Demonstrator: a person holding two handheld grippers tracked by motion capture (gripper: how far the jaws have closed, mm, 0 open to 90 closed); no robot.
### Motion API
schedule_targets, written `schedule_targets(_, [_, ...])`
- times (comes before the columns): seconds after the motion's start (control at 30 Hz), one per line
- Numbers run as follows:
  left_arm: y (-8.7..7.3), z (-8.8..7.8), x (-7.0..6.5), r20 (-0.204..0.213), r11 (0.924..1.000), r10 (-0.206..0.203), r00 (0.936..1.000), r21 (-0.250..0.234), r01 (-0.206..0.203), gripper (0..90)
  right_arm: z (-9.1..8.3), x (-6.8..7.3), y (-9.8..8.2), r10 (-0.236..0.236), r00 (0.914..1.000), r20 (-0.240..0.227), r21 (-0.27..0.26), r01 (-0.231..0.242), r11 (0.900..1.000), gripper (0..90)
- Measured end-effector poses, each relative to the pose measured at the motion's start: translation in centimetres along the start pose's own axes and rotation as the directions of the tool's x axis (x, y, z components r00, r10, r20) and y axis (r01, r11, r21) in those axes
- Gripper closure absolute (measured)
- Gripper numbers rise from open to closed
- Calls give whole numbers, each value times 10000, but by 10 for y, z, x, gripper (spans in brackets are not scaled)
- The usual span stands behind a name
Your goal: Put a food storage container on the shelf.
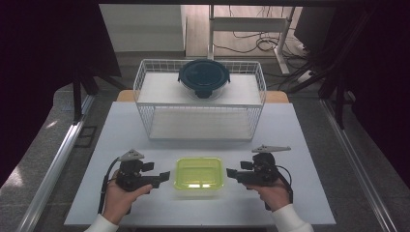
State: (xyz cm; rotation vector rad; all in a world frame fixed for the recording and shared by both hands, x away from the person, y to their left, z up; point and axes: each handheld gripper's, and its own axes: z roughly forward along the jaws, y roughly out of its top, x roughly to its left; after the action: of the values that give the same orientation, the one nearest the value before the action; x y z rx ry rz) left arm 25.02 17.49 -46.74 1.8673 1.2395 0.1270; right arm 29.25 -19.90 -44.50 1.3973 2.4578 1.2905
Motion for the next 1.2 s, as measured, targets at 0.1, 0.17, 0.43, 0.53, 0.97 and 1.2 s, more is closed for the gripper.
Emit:
schedule_targets(0.1, [6, 13, 0, 487, 9990, -409, 9980, 217, 399, 247, 10, 2, 5, 234, 9997, -55, 92, -233, 9997, 317])
schedule_targets(0.17, [7, 16, 0, 529, 9983, -525, 9972, 277, 510, 249, 14, 1, 6, 313, 9995, -103, 93, -312, 9995, 322])
schedule_targets(0.43, [9, 30, 10, 802, 9904, -1353, 9875, 377, 1326, 252, 38, 1, 3, 685, 9971, -327, 470, -670, 9966, 330])
schedule_targets(0.53, [7, 34, 13, 882, 9878, -1506, 9847, 531, 1463, 257, 40, -1, 1, 860, 9957, -351, 526, -841, 9951, 331])
schedule_targets(0.97, [5, 50, 16, 1260, 9810, -1817, 9753, 924, 1708, 283, 56, -7, -8, 1292, 9897, -613, 926, -1232, 9880, 367])
schedule_targets(1.2, [3, 55, 19, 1219, 9822, -1695, 9780, 1021, 1575, 334, 60, -5, -11, 1419, 9877, -658, 934, -1355, 9864, 383])
